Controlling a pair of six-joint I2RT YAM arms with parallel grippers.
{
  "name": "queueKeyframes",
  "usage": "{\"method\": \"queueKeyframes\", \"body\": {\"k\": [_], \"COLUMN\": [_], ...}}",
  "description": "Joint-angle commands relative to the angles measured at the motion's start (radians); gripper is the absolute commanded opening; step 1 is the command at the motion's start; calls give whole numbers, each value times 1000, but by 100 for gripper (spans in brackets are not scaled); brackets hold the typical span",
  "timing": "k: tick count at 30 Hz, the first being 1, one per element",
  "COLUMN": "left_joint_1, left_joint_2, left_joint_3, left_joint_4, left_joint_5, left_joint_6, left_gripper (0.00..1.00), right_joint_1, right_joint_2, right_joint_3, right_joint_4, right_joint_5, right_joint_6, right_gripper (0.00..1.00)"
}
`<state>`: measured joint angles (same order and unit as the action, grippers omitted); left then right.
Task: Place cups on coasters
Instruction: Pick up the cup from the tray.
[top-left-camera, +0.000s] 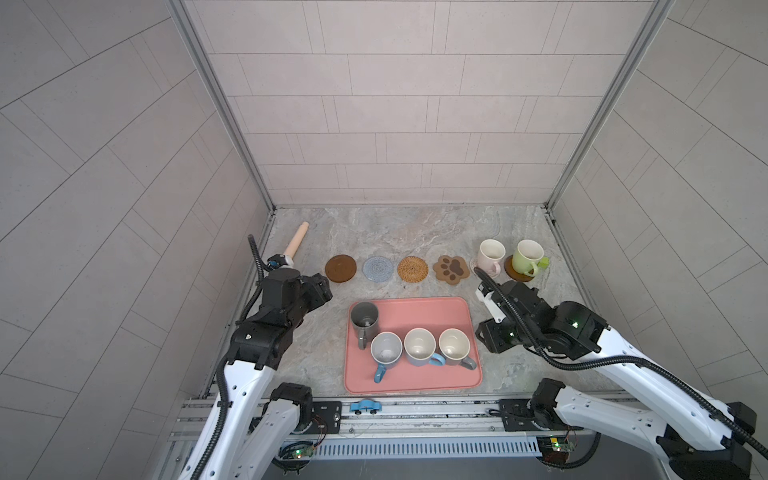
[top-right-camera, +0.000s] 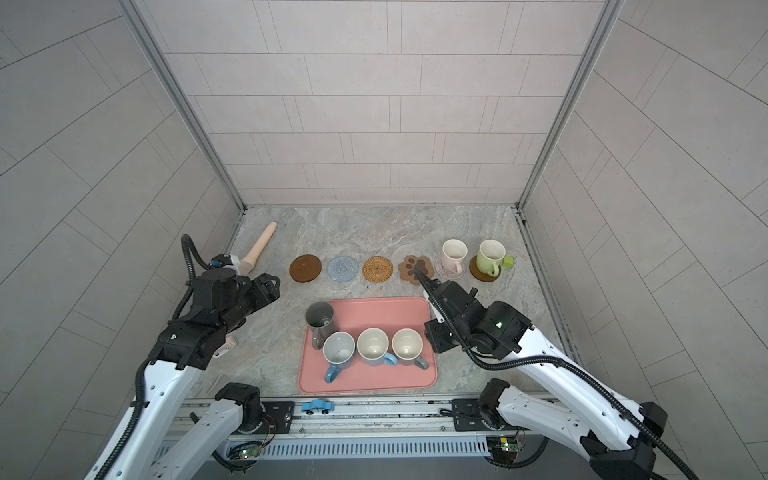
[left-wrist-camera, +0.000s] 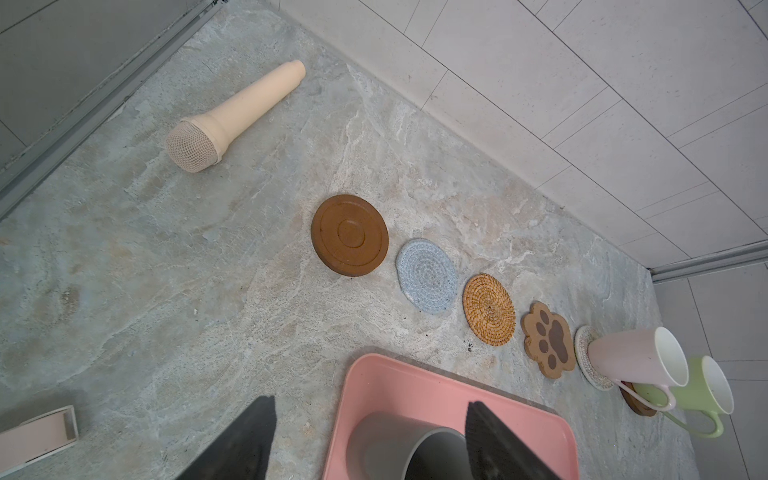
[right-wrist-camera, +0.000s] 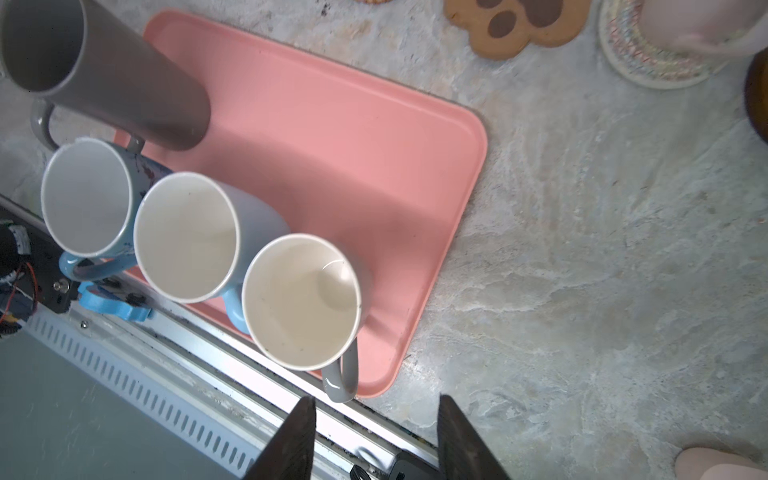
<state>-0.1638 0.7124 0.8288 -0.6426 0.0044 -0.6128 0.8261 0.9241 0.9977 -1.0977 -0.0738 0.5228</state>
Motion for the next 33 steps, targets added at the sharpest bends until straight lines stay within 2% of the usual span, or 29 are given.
{"method": "queueKeyframes", "body": {"k": [1, 8, 24, 33], "left_joint_1": [4, 4, 4, 4], "left_joint_2": [-5, -8, 4, 26], "left_joint_3": [21, 14, -2, -14], "left_joint_4": [17, 17, 31, 35], "left_joint_5": [0, 2, 19, 18], "left_joint_6": [-9, -7, -21, -13], "left_gripper": [79, 79, 79, 79], "right_joint_1": [82, 160, 214, 219], "right_joint_2": [37, 83, 175, 227], "right_joint_3": [28, 13, -85, -109], "right_joint_4": [-90, -98, 14, 65], "right_joint_5": [67, 60, 15, 19], "right_joint_6": [78, 88, 92, 71], "right_gripper": [50, 50, 49, 45]}}
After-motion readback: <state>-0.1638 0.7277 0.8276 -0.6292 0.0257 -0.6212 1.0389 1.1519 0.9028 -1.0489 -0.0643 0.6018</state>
